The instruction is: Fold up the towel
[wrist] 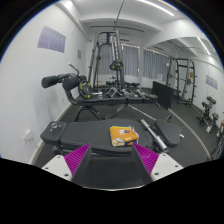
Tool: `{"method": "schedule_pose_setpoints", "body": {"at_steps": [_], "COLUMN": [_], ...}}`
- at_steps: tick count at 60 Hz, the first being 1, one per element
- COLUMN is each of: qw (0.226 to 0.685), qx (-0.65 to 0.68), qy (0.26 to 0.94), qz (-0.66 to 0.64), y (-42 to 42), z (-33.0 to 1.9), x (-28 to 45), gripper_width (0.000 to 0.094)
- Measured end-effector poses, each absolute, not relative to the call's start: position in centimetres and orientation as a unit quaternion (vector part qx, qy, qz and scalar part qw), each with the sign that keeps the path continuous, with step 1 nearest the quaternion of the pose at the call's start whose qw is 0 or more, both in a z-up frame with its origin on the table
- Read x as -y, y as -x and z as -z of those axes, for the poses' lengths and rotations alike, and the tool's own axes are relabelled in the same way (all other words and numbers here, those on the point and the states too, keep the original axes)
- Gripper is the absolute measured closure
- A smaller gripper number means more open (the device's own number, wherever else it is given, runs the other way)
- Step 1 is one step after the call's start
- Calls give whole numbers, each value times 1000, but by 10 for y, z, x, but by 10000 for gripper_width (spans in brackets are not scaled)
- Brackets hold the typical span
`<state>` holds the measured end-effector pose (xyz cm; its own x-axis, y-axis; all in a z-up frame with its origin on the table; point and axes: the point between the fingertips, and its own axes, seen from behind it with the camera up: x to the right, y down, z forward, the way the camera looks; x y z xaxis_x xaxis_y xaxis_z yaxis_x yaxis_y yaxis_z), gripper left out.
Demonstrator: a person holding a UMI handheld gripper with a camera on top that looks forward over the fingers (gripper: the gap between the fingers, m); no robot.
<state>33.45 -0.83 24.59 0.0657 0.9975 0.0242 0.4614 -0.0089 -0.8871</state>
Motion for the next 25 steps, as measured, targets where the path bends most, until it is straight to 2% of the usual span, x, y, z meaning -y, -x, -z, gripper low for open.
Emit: {"method": "schedule_pose_setpoints", "body": {"at_steps": [25], "qw": [400], "qx": [592], "qy": [601], "qz": [-360], "y": [-346], "z": [-261], "x": [24], "gripper_width": [81]}}
